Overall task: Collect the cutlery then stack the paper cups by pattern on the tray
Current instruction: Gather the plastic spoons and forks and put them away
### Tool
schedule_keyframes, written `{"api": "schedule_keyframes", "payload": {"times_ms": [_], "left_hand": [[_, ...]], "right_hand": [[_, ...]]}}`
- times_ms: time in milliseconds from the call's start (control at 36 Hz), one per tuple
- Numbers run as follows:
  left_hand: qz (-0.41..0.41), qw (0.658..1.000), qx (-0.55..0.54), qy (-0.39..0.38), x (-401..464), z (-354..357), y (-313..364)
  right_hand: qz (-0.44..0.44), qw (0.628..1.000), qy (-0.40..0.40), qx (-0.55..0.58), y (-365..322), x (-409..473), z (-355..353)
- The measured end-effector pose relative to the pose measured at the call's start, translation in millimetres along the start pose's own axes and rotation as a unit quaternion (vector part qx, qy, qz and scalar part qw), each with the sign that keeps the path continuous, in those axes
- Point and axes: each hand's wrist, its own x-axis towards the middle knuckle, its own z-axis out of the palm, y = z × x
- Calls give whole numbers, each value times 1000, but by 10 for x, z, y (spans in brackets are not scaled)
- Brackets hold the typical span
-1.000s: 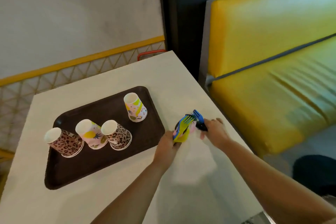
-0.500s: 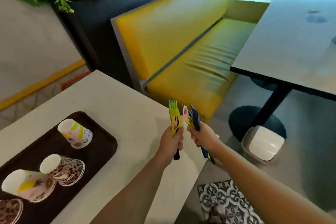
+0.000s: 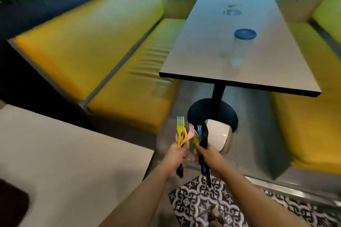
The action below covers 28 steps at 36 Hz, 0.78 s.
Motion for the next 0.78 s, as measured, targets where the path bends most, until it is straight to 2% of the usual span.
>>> {"api": "schedule_keyframes", "payload": {"times_ms": [222,306,361,472,611,722,778], "left_hand": [[-79,996,6,-51,661,751,-64],[-101,993,8,-55,905,952,-155],[-111,992,24,-59,1063,1055,-246],[-138,988,19,-68,1385,1157,-427],[-118,987,51,-92,1841,1177,-590],[-144,982,77,-90,2281,1172,-798],[-149,982,86,-82,2483,1187,-867]], "right_hand": [[50,998,31,-35,290,454,-949],[66,994,70,-59,522,668,-1190],[87,990,88,-62,681,816,-1284],[137,987,73,-36,907,1107,-1372],[153,985,75,-37,1175,1544,-1454],[162,985,67,-14,1996,2037,-1646],[179,982,63,-22,1964,2167,-1645]]}}
